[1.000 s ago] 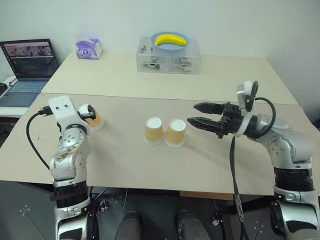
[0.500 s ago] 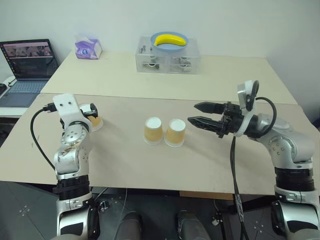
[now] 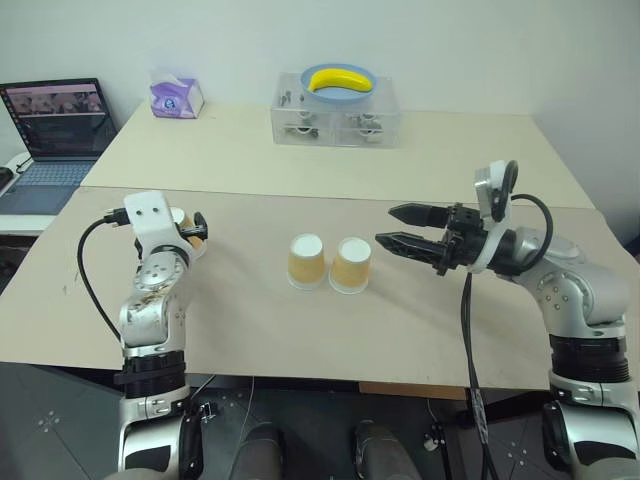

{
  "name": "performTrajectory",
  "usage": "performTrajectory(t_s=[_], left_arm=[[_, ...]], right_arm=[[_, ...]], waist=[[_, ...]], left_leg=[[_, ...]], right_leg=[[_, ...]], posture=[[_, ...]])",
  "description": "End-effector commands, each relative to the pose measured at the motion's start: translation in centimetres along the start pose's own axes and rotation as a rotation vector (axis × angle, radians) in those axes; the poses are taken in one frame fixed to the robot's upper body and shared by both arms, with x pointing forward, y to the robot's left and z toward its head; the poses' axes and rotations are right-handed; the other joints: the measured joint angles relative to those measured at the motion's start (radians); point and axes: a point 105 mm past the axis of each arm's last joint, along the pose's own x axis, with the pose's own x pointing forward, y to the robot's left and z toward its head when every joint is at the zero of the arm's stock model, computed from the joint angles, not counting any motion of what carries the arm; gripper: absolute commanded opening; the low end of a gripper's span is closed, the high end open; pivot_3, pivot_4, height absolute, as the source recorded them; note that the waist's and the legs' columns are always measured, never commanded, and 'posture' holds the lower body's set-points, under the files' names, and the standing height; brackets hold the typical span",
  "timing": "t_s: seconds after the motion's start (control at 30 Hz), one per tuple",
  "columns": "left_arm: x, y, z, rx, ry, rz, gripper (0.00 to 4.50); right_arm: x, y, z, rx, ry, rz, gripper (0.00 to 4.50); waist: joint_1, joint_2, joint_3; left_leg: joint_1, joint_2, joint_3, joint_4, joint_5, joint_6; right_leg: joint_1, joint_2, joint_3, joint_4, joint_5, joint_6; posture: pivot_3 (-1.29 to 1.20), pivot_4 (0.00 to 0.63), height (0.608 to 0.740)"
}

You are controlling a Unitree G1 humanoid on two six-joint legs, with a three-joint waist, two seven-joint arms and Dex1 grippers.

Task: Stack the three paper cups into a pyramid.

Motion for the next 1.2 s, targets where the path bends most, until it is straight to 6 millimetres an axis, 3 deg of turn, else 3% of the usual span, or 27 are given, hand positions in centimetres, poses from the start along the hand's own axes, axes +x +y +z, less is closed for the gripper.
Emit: performTrajectory(t_s=[0.03,0.33,0.5,0.63,0.8,0.87,0.97,1.07,1.2], left_arm=[[0.1,0.3,1.6,-0.004,-0.068,0.022,4.50],[0.3,0.7,1.6,-0.019,-0.073,0.044,4.50],[0.5,0.7,0.6,-0.012,-0.020,0.047,2.98],[0.6,0.7,0.9,-0.022,-0.028,0.054,2.98],[0.9,-0.4,3.7,-0.001,-0.131,0.007,2.98],[1.2,-1.6,6.7,-0.005,-0.231,-0.062,2.98],[1.2,-3.5,9.6,-0.012,-0.313,-0.191,2.98],[0.3,-7.0,11.2,-0.010,-0.335,-0.448,2.98],[-2.9,-10.7,12.1,0.008,-0.372,-0.836,2.98]], right_arm=[[-0.7,0.1,1.6,-0.052,-0.042,-0.011,4.42],[-0.7,-0.1,1.5,-0.052,-0.039,-0.018,4.42],[-0.8,-0.2,1.8,-0.060,-0.042,-0.021,4.50],[-0.8,-0.3,1.9,-0.059,-0.045,-0.023,4.50],[-0.7,-0.4,1.7,-0.059,-0.041,-0.026,4.50],[-0.7,-0.4,1.6,-0.058,-0.041,-0.025,4.50],[-0.6,-0.4,1.7,-0.060,-0.041,-0.025,4.50],[-0.6,0.0,1.8,-0.051,-0.044,-0.002,4.50],[-1.0,1.7,1.5,-0.045,-0.024,0.076,4.50]], waist=[[0.000,0.000,0.000],[0.000,0.000,0.000],[0.000,0.000,0.000],[0.001,0.000,0.000],[0.001,0.000,0.000],[0.001,-0.001,0.000],[0.003,-0.002,0.001],[0.002,-0.002,0.001],[0.001,-0.002,0.001]], left_leg=[[0.000,0.000,0.000,0.000,0.000,0.000],[0.000,0.000,0.000,0.000,0.000,0.000],[0.000,0.000,0.000,0.000,0.000,0.000],[0.000,-0.001,0.000,0.000,0.000,0.000],[0.000,-0.001,-0.001,0.000,0.000,0.000],[-0.001,-0.001,-0.001,0.000,0.000,0.000],[-0.001,-0.001,-0.002,0.000,0.000,-0.001],[-0.002,-0.003,-0.002,0.000,0.000,-0.001],[-0.002,-0.004,-0.002,0.000,0.001,-0.001]], right_leg=[[0.000,0.000,0.000,0.000,0.000,0.000],[0.000,0.000,0.000,0.000,0.000,0.000],[0.000,0.000,0.000,0.000,0.000,0.000],[0.000,0.000,0.000,0.000,0.000,0.000],[0.000,0.000,0.000,0.000,0.000,0.000],[0.000,0.000,-0.001,0.000,0.000,0.000],[0.000,-0.001,-0.002,0.000,0.000,0.000],[0.000,-0.002,-0.002,-0.001,0.000,0.001],[0.000,-0.003,-0.002,-0.001,-0.001,0.001]], posture=[[0.00,0.150,0.694],[0.00,0.150,0.694],[0.00,0.150,0.694],[0.00,0.150,0.694],[0.00,0.150,0.694],[0.00,0.150,0.694],[0.00,0.150,0.694],[0.00,0.150,0.694],[0.00,0.150,0.694]])
